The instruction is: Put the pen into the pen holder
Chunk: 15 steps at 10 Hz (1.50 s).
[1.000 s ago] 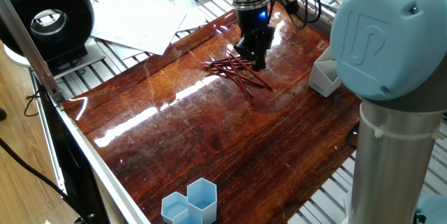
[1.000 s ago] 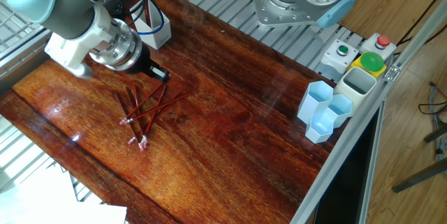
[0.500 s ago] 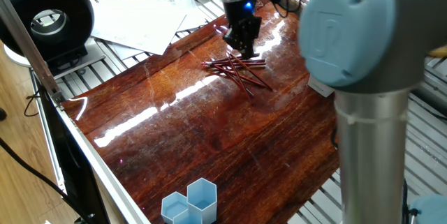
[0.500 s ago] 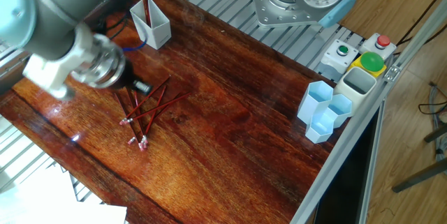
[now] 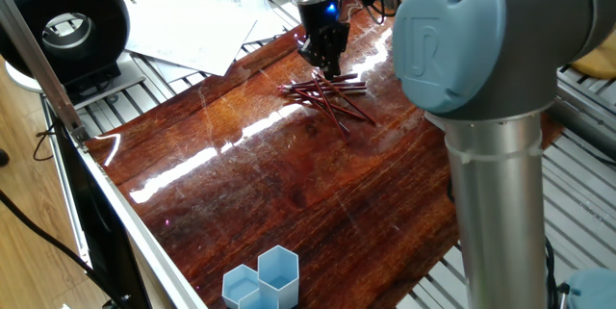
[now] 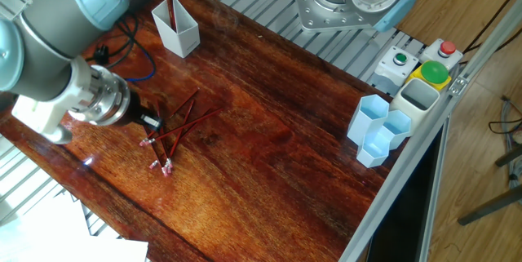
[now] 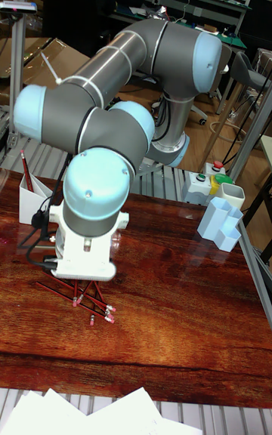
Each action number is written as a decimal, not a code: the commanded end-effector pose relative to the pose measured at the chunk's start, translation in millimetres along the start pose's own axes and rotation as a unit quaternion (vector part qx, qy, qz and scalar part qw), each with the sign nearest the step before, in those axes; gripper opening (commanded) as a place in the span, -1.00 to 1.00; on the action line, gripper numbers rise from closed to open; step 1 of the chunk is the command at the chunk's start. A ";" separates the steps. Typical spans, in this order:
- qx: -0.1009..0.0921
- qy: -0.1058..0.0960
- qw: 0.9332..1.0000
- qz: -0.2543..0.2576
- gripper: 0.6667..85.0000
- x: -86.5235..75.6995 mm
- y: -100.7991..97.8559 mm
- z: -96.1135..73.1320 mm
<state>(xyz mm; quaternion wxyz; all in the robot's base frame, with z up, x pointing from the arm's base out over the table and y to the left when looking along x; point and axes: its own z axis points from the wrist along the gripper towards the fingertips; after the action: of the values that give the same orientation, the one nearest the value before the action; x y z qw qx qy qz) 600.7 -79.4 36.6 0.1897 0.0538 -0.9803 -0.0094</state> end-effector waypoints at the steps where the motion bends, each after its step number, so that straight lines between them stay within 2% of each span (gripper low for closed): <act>1: -0.012 -0.005 1.000 0.003 -0.45 -10.2 5.7 6.0; 7: -0.018 -0.008 1.000 0.001 -0.46 -6.1 6.4 14.9; 15: -0.012 0.000 1.000 0.014 -0.76 0.9 7.2 10.7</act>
<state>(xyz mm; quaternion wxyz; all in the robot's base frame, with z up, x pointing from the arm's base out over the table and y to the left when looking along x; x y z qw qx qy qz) 596.2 -74.9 23.3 0.1892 0.0422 -0.9809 -0.0147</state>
